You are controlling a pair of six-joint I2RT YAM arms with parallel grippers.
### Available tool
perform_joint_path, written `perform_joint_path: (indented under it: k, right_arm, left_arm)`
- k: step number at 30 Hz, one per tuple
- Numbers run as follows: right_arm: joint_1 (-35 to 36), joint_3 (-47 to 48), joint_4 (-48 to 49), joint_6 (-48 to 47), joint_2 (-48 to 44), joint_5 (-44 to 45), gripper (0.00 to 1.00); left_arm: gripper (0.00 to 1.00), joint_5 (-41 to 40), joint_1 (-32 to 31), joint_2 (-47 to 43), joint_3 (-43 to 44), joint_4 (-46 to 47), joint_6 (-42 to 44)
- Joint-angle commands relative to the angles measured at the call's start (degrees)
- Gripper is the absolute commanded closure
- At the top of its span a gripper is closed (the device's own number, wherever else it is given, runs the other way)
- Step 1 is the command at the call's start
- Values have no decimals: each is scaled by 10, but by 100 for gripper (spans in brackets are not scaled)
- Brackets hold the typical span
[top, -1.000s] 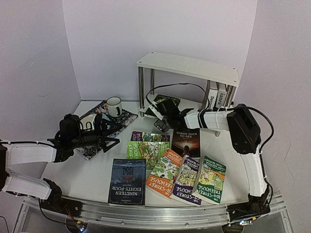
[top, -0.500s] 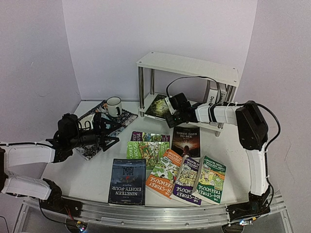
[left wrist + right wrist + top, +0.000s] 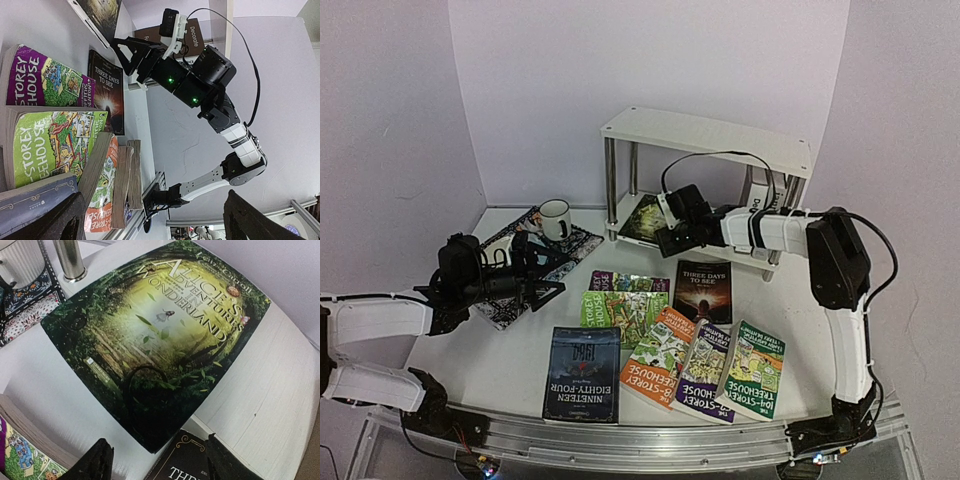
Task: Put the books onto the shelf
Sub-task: Adjust the book on the shelf.
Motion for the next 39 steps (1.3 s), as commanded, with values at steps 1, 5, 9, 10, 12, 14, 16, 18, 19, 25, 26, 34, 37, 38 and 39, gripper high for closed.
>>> perform_joint_path:
  k: [1,5,9,10,12,14,16,18,19,25,26,34,37,38,39]
  right_arm:
    - [-1,47,-14,12,35,9,39]
    - [-1,67,-18,8,50,6,32]
    - [-1,78,-23,7,59,-1,19]
    - [-1,79,-24,7,61,-1,18]
    - [-1,82,-26,7,65,0,16]
    - [-1,84,-27,8,69,3,17]
    - [-1,88,-28,8,74,6,19]
    - [-1,93,-30,8,79,8,20]
    - [-1,96,-31,8,81,8,21]
    - [-2,117,-35,8,94,18,28]
    - [-3,121,-36,9,96,18,31]
    - [-12,159,-44,12,117,16,36]
    - [-17,173,-49,12,126,16,37]
    - [-19,177,-50,11,129,15,37]
    - [-21,179,-50,10,130,14,37]
  left_arm:
    - [3,5,2,-5,10,5,14]
    - [3,5,2,-4,12,5,15]
    - [3,5,2,-1,13,4,16]
    - [3,5,2,0,12,4,17]
    - [3,5,2,2,13,4,17]
    - [3,7,2,3,14,4,18]
    - [3,7,2,4,15,4,19]
    - [3,7,2,5,16,4,20]
    - [3,7,2,6,16,3,20]
    - [3,11,3,12,19,3,22]
    - [3,11,3,12,19,3,22]
    - [3,13,4,16,20,2,25]
    - [3,15,6,19,20,3,27]
    - [3,16,7,20,21,3,27]
    - [3,16,8,21,22,2,28]
